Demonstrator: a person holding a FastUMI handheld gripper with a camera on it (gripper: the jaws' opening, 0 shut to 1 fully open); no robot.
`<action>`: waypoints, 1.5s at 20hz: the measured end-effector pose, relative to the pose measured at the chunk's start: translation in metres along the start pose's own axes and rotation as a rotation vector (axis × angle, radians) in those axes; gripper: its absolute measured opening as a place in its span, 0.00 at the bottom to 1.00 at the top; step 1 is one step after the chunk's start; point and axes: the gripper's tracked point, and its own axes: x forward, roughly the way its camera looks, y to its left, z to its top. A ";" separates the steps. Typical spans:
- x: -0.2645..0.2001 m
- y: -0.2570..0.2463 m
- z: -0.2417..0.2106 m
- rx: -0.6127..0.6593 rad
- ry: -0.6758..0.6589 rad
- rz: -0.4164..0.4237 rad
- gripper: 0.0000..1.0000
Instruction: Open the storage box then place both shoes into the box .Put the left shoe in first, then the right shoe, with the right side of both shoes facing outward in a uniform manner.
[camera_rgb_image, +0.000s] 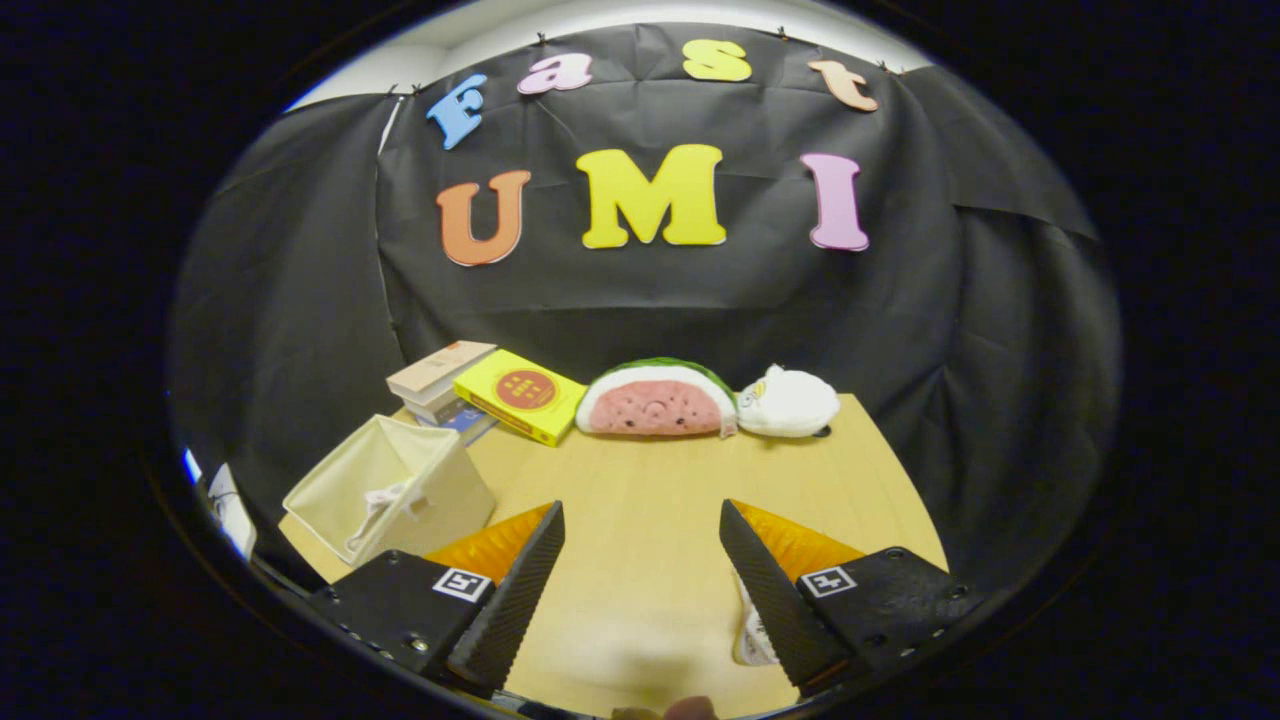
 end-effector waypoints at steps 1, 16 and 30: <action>-0.001 -0.017 -0.005 -0.002 0.005 -0.012 0.96; 0.045 -0.153 -0.160 -0.016 0.308 -0.091 0.97; 0.107 -0.148 -0.180 0.146 0.432 -0.081 0.26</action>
